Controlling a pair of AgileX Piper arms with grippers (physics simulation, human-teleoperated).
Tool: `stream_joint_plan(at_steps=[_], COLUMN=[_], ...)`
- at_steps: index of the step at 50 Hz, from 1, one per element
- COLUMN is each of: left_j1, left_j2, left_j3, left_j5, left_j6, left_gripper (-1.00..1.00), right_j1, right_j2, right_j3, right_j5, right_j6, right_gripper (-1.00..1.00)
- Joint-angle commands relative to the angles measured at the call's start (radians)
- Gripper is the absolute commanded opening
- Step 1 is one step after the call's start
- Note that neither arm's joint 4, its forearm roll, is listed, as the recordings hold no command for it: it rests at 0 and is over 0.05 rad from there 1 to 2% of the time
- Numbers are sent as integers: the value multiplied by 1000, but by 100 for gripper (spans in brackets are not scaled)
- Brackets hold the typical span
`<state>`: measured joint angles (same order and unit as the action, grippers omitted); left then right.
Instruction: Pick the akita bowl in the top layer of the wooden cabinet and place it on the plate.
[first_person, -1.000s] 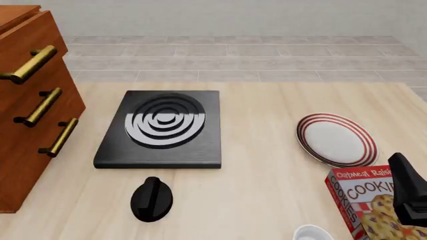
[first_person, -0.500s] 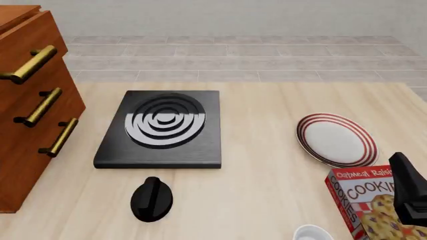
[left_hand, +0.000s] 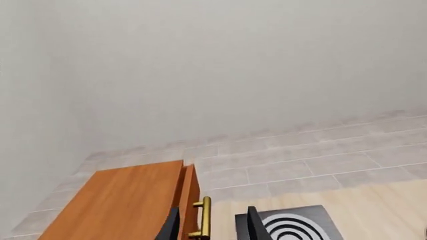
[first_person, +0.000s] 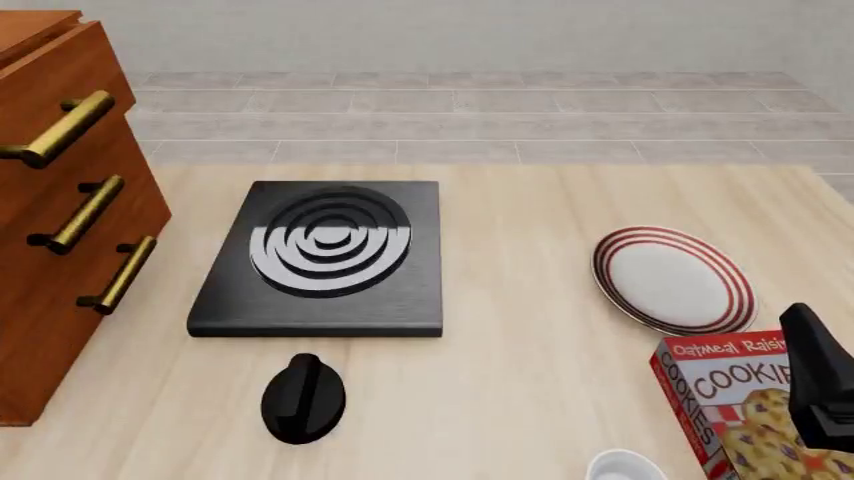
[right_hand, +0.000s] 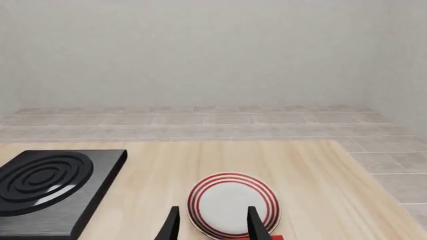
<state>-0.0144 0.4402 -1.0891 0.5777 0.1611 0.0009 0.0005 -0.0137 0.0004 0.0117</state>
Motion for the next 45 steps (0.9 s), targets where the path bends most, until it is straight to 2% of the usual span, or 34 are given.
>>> stream_joint_plan(at_steps=[1,9,10,14,15,21,45], left_j1=[-1,2,18,36,40,75,116], left_j2=[92,161,175,203,209,240,315], left_j3=[-76,-126,-127,-145,-141,-162,-224], left_j5=[62,115,120,139,145,173,262], left_j6=[21,0,22,21,47,52,91], left_gripper=[100,100,100,100,100,100,100], right_j1=[-1,-3,-3,-2,-3,-8,-7], right_j2=[0,1,1,0,0,0,0], right_j3=[0,0,1,0,0,-1,-3], right_j5=[0,4,5,5,5,1,2], right_j6=[1,0,0,2,3,7,14], right_gripper=[100,100,100,100,100,100,100])
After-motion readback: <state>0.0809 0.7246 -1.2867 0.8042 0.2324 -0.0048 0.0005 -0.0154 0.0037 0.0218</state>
